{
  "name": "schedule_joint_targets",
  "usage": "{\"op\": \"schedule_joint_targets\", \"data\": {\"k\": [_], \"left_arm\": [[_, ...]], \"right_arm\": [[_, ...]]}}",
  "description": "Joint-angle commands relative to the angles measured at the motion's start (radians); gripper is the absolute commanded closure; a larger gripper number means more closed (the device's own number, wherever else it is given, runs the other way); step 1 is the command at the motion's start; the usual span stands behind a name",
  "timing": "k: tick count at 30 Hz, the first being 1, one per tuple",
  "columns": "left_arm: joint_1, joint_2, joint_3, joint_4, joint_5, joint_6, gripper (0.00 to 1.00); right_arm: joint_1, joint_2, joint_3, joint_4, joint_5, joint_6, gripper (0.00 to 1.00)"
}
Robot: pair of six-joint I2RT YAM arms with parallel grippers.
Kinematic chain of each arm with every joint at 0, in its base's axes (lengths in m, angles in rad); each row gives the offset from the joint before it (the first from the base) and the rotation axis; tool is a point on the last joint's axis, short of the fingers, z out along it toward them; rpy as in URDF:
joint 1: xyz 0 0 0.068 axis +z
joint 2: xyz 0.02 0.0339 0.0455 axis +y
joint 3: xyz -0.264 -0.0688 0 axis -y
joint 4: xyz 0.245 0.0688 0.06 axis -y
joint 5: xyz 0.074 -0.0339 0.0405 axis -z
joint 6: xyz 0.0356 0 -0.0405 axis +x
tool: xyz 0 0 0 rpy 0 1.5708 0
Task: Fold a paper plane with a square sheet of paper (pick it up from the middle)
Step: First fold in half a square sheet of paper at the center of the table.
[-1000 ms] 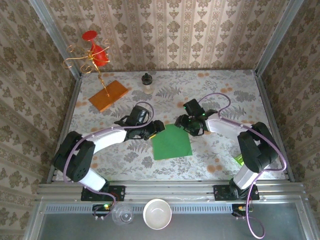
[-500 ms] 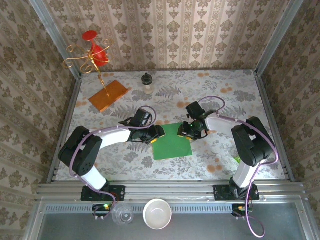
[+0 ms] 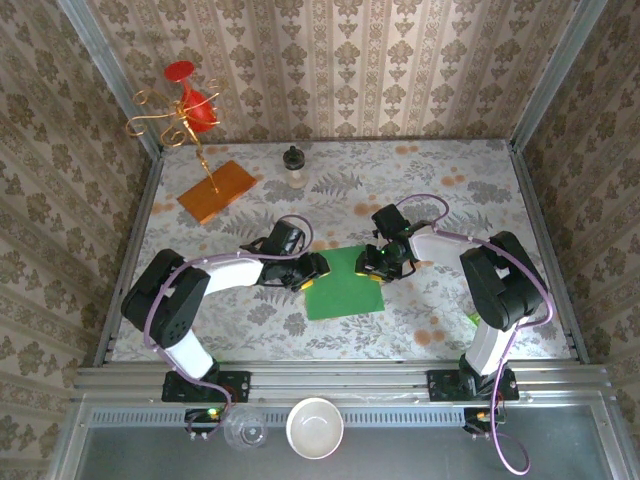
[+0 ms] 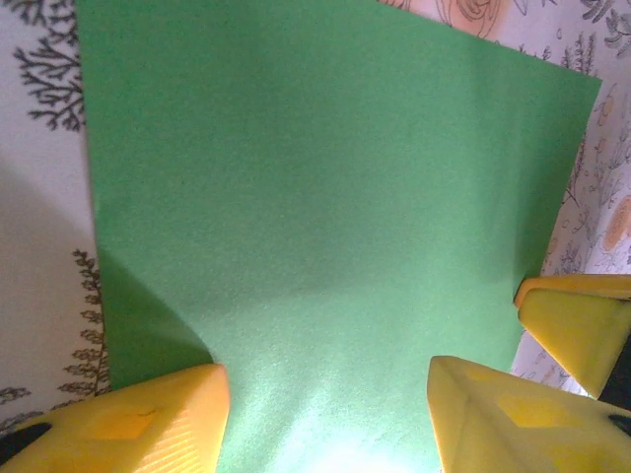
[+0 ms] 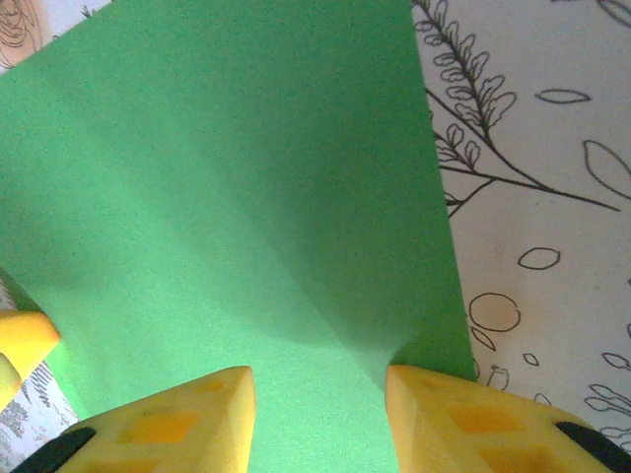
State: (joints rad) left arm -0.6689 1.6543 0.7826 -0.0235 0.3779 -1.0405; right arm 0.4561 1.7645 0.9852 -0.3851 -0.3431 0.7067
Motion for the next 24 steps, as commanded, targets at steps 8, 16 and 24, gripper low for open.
{"op": "schedule_joint_targets", "data": {"k": [8, 16, 24], "left_arm": [[0.008, -0.014, -0.081, 0.091, -0.013, -0.041, 0.31], [0.011, -0.039, -0.076, 0.093, -0.005, -0.023, 0.13], [0.011, -0.031, -0.049, 0.005, -0.030, -0.012, 0.16]], "right_arm": [[0.010, 0.048, -0.068, 0.117, -0.079, 0.053, 0.57], [0.044, 0.072, -0.060, 0.169, -0.113, 0.094, 0.58], [0.089, 0.096, -0.046, 0.217, -0.143, 0.142, 0.62]]}}
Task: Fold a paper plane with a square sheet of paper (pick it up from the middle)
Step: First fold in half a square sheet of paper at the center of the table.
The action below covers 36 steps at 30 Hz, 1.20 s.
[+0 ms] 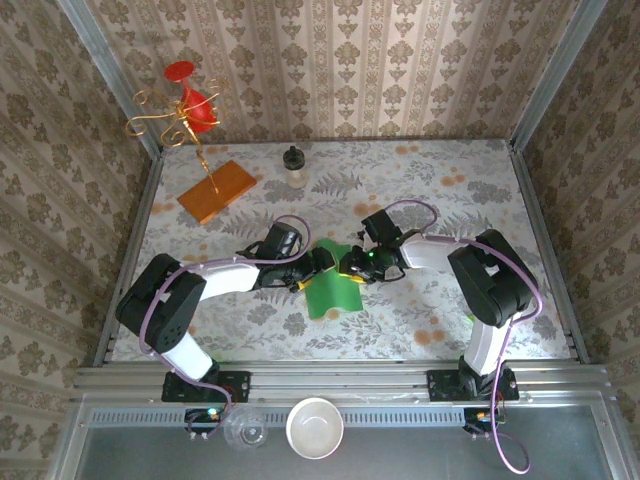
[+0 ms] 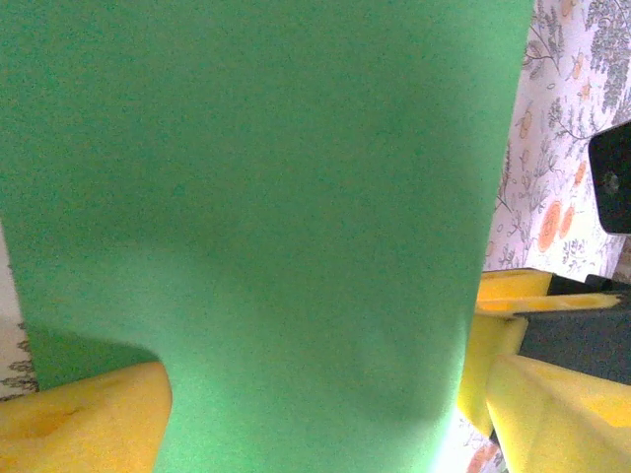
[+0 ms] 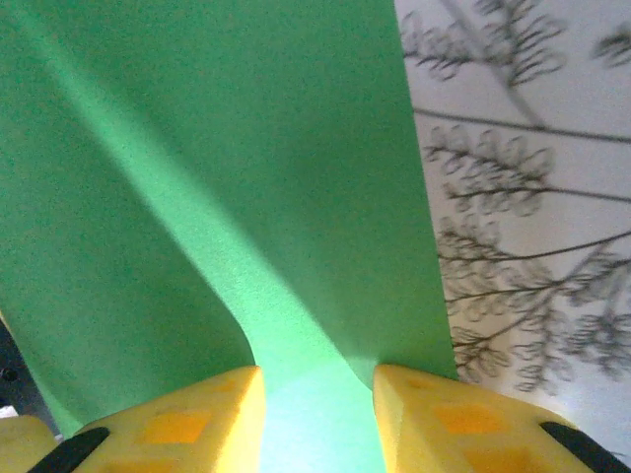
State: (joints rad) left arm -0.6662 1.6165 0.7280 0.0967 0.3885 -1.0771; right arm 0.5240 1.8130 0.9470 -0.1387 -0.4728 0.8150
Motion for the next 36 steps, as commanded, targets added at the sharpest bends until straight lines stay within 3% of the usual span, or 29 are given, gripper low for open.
{"op": "schedule_joint_targets", "data": {"k": [1, 9, 14, 21, 26, 30, 36], "left_arm": [[0.008, 0.008, 0.008, -0.125, -0.043, 0.027, 0.16], [0.010, 0.011, 0.017, -0.159, -0.059, 0.031, 0.22], [0.016, 0.007, 0.026, -0.179, -0.066, 0.040, 0.33], [0.045, -0.066, 0.033, -0.174, -0.052, 0.081, 0.55], [0.086, -0.155, 0.045, -0.155, 0.003, 0.127, 0.63], [0.131, -0.207, 0.052, -0.079, 0.112, 0.121, 0.65], [0.177, -0.219, 0.075, 0.101, 0.319, 0.034, 0.66]], "right_arm": [[0.026, 0.052, -0.007, -0.023, -0.016, 0.039, 0.63], [0.069, 0.083, -0.005, 0.032, -0.043, 0.087, 0.66], [0.074, 0.069, -0.014, 0.057, -0.042, 0.105, 0.68], [0.015, -0.105, -0.064, 0.065, 0.024, 0.072, 0.65], [-0.087, -0.254, -0.136, 0.123, 0.008, 0.038, 0.57], [-0.153, -0.316, -0.170, 0.205, -0.091, 0.019, 0.41], [-0.155, -0.311, -0.175, 0.390, -0.258, 0.053, 0.22]]}}
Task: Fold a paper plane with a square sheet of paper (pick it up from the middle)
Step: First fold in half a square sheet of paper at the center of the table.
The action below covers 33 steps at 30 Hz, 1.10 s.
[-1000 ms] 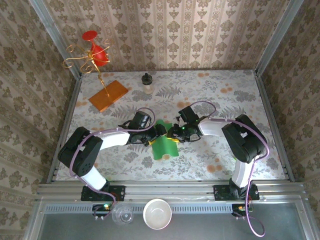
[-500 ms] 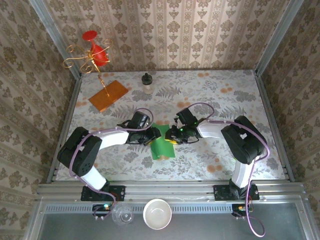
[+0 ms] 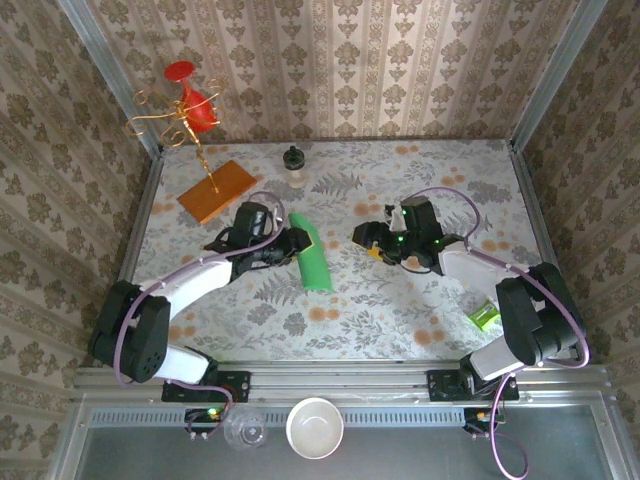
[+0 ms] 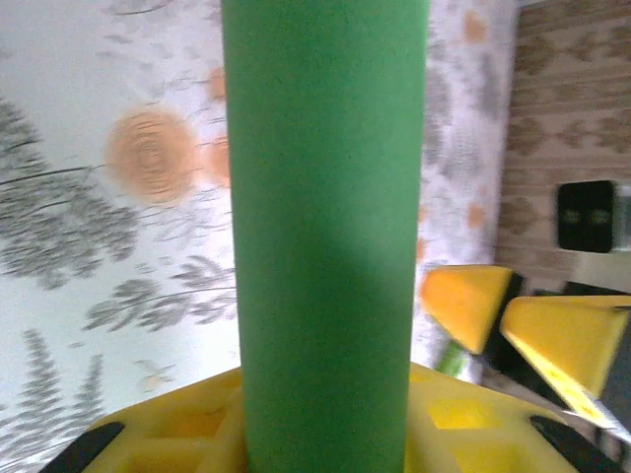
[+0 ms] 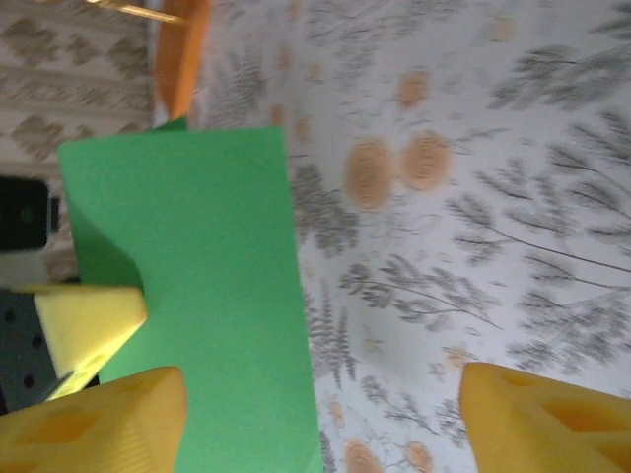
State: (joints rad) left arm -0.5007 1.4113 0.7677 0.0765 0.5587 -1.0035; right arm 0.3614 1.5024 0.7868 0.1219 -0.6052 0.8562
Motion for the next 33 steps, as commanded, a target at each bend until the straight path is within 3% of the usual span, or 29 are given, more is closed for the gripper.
{"op": "schedule_joint_targets", "data": {"k": [1, 6, 11, 25, 33], "left_arm": [[0.012, -0.010, 0.041, 0.146, 0.173, -0.054, 0.66], [0.014, 0.012, 0.075, 0.206, 0.259, -0.080, 0.67], [0.014, 0.036, 0.086, 0.198, 0.270, -0.070, 0.67], [0.039, 0.059, 0.070, 0.165, 0.256, -0.047, 0.68], [0.060, 0.067, 0.062, 0.150, 0.258, -0.033, 0.68]], "right_arm": [[0.010, 0.009, -0.012, 0.152, -0.142, 0.020, 0.20], [0.038, 0.065, 0.020, 0.221, -0.201, 0.055, 0.14], [0.049, 0.103, 0.013, 0.391, -0.274, 0.156, 0.13], [0.025, 0.036, -0.029, 0.411, -0.281, 0.176, 0.51], [0.025, 0.024, 0.003, 0.284, -0.255, 0.128, 0.84]]}}
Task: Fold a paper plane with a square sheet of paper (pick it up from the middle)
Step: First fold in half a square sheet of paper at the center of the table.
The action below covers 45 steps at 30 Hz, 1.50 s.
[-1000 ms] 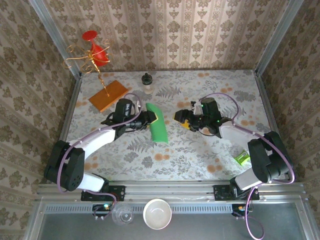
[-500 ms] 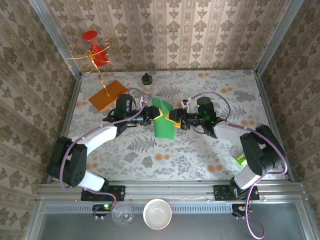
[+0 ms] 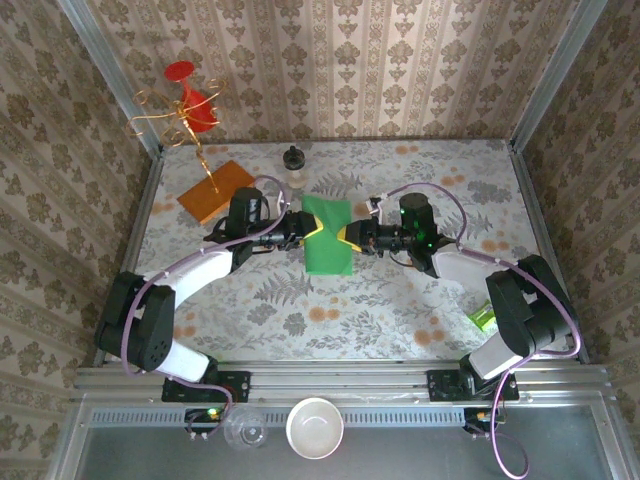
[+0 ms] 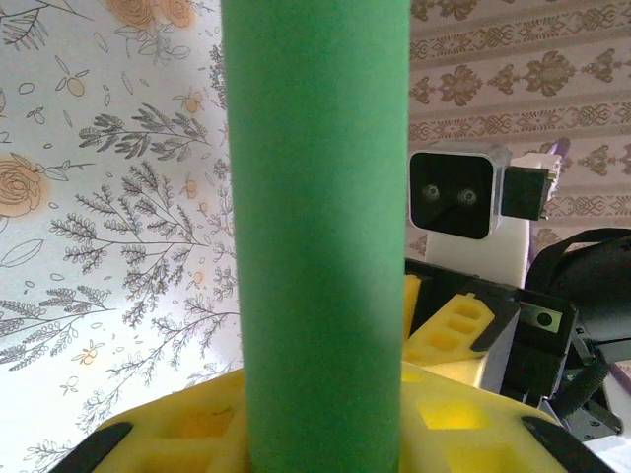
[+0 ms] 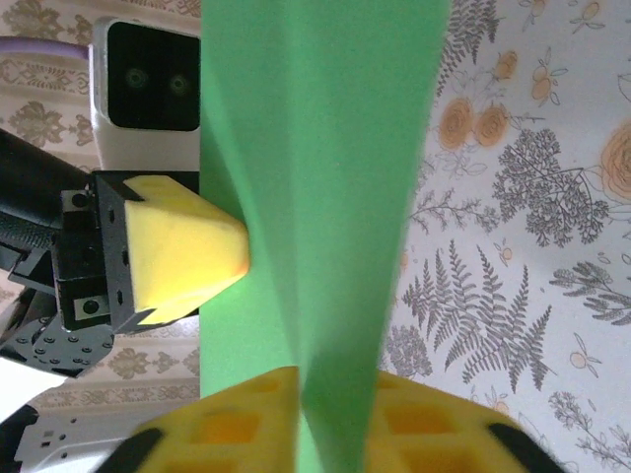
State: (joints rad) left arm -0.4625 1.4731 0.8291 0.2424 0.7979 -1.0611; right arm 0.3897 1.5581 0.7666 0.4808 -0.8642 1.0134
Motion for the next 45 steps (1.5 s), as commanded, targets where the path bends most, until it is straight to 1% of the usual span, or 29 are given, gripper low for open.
{"op": "schedule_joint_targets", "data": {"k": [1, 2, 3, 4, 6, 8, 9, 11, 15, 17, 19, 22, 25, 30, 32, 33, 34, 38, 41, 42, 45], "left_arm": [[0.030, 0.005, 0.001, -0.025, 0.017, 0.029, 0.66], [0.033, 0.003, 0.002, -0.040, 0.011, 0.038, 0.63], [0.037, 0.000, 0.005, -0.070, -0.001, 0.053, 0.56], [0.043, -0.005, 0.008, -0.106, -0.016, 0.071, 0.49], [0.059, -0.016, 0.014, -0.202, -0.071, 0.120, 0.31], [0.083, -0.026, 0.010, -0.265, -0.117, 0.151, 0.19], [0.099, -0.032, 0.001, -0.282, -0.131, 0.159, 0.15], [0.133, -0.045, -0.025, -0.282, -0.144, 0.155, 0.10], [0.191, -0.082, -0.074, -0.267, -0.148, 0.143, 0.06], [0.206, -0.101, -0.086, -0.267, -0.147, 0.140, 0.03], [0.209, -0.118, -0.095, -0.265, -0.148, 0.143, 0.00], [0.207, -0.127, -0.105, -0.259, -0.146, 0.142, 0.00], [0.201, -0.130, -0.121, -0.244, -0.137, 0.140, 0.00], [0.162, -0.118, -0.146, -0.239, -0.147, 0.138, 0.00], [0.141, -0.101, -0.149, -0.238, -0.148, 0.135, 0.00], [0.127, -0.090, -0.150, -0.239, -0.180, 0.134, 0.00], [0.115, -0.080, -0.147, -0.239, -0.185, 0.136, 0.00], [0.053, -0.026, -0.118, -0.251, -0.210, 0.149, 0.03], [0.014, 0.018, -0.077, -0.288, -0.238, 0.173, 0.09], [-0.027, 0.034, -0.060, -0.308, -0.251, 0.184, 0.11], [-0.073, 0.075, -0.011, -0.366, -0.293, 0.219, 0.18]], "right_arm": [[-0.004, -0.038, 0.031, -0.109, 0.018, -0.045, 0.86], [-0.005, -0.046, 0.043, -0.153, 0.036, -0.065, 0.88], [-0.009, -0.054, 0.054, -0.201, 0.054, -0.088, 0.91], [-0.014, -0.062, 0.063, -0.240, 0.066, -0.103, 0.93], [-0.034, -0.080, 0.087, -0.335, 0.085, -0.138, 0.95], [-0.058, -0.099, 0.121, -0.455, 0.099, -0.183, 0.97], [-0.069, -0.112, 0.140, -0.520, 0.109, -0.212, 0.97], [-0.084, -0.143, 0.183, -0.641, 0.131, -0.271, 0.97], [-0.087, -0.160, 0.310, -0.862, 0.186, -0.351, 0.97], [-0.081, -0.158, 0.359, -0.908, 0.193, -0.350, 0.97], [-0.062, -0.133, 0.394, -0.916, 0.200, -0.332, 0.97], [-0.022, -0.063, 0.421, -0.874, 0.187, -0.286, 0.96], [0.026, 0.019, 0.405, -0.760, 0.166, -0.235, 0.96], [0.091, 0.139, 0.315, -0.453, 0.118, -0.110, 0.96], [0.100, 0.183, 0.284, -0.380, 0.106, -0.075, 0.95], [0.101, 0.202, 0.261, -0.342, 0.109, -0.064, 0.96], [0.100, 0.216, 0.240, -0.310, 0.111, -0.054, 0.95], [0.090, 0.261, 0.167, -0.252, 0.125, -0.057, 0.95], [0.079, 0.277, 0.112, -0.224, 0.139, -0.062, 0.95], [0.075, 0.282, 0.101, -0.224, 0.141, -0.069, 0.95], [0.072, 0.296, 0.102, -0.249, 0.145, -0.092, 0.95]]}}
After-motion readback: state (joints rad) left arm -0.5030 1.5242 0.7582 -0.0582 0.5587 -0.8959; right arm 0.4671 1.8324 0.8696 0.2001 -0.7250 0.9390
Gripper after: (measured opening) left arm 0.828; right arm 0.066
